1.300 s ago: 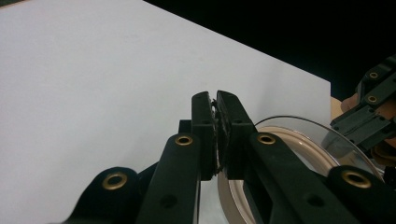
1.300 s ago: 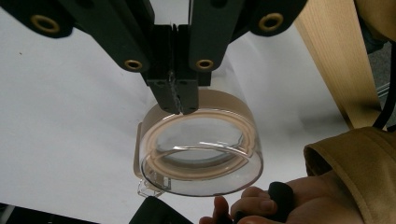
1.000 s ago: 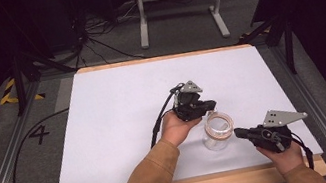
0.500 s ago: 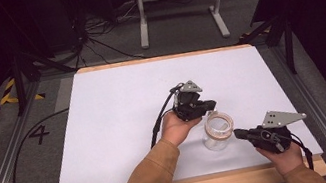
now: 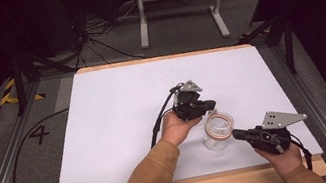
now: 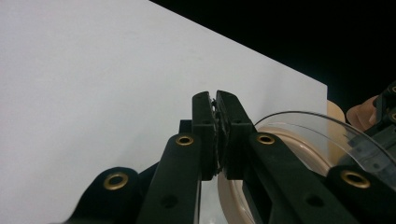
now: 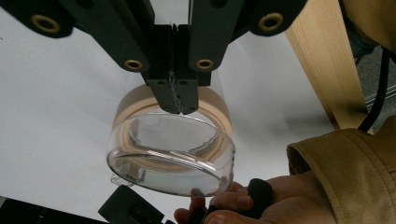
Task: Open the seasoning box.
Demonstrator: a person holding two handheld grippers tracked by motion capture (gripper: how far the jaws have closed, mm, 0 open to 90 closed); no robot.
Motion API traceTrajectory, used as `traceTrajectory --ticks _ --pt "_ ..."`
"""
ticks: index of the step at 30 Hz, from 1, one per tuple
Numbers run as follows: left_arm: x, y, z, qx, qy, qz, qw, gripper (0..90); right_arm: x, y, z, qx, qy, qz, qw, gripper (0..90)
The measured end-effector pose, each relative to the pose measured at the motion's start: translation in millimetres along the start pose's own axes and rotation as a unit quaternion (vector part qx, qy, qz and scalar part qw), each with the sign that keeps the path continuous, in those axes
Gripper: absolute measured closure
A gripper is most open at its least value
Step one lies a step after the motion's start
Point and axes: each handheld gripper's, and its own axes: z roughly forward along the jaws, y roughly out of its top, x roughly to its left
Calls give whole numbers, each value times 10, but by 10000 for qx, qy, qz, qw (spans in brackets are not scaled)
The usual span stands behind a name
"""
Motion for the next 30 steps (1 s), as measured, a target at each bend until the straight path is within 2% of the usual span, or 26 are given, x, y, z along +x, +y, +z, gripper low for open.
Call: traceTrajectory --ticks 7,12,16,20,30 --pt "3 1 0 3 2 -4 10000 867 -11 6 0 -97 55 93 9999 893" --pt "-4 3 -44 -32 128 -29 9999 837 -12 17 1 -106 81 94 9999 893" --pt "-6 7 -222 -134 336 89 9993 836 -19 49 9 -164 115 47 9998 893" --pt "-12 0 -348 -241 431 81 9987 836 -22 76 21 -187 148 7 9997 894" --pt "-46 -92 -664 -266 712 133 9970 835 -59 212 45 -352 235 -133 9990 894"
